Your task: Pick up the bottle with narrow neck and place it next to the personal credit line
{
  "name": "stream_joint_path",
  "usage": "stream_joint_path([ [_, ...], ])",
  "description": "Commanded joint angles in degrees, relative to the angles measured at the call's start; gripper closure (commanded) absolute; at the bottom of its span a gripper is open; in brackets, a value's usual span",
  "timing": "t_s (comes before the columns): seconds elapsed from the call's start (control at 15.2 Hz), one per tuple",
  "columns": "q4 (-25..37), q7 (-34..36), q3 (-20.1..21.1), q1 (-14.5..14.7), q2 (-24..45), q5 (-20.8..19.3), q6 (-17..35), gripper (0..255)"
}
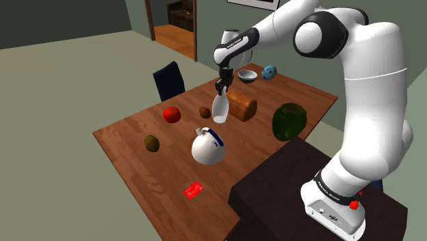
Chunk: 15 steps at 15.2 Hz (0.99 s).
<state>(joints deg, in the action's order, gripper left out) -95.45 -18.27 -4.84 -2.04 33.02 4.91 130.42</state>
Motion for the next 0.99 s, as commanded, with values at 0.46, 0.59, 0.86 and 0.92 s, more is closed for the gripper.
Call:
stream_joint_path([
  [0.46,1.61,0.47,-0.28,0.22,-3.64,-0.49,-5.22,255],
  [0.59,2.12,0.55,-0.34,0.25,-4.34,-0.58,-6.43,255],
  [0.86,3.31,0.7,-0.43,0.29,-5.63,-0.77,-8.91,255],
  [0.92,3.64,0.74,-0.46,0.3,-5.93,-0.81,-9.54,255],
])
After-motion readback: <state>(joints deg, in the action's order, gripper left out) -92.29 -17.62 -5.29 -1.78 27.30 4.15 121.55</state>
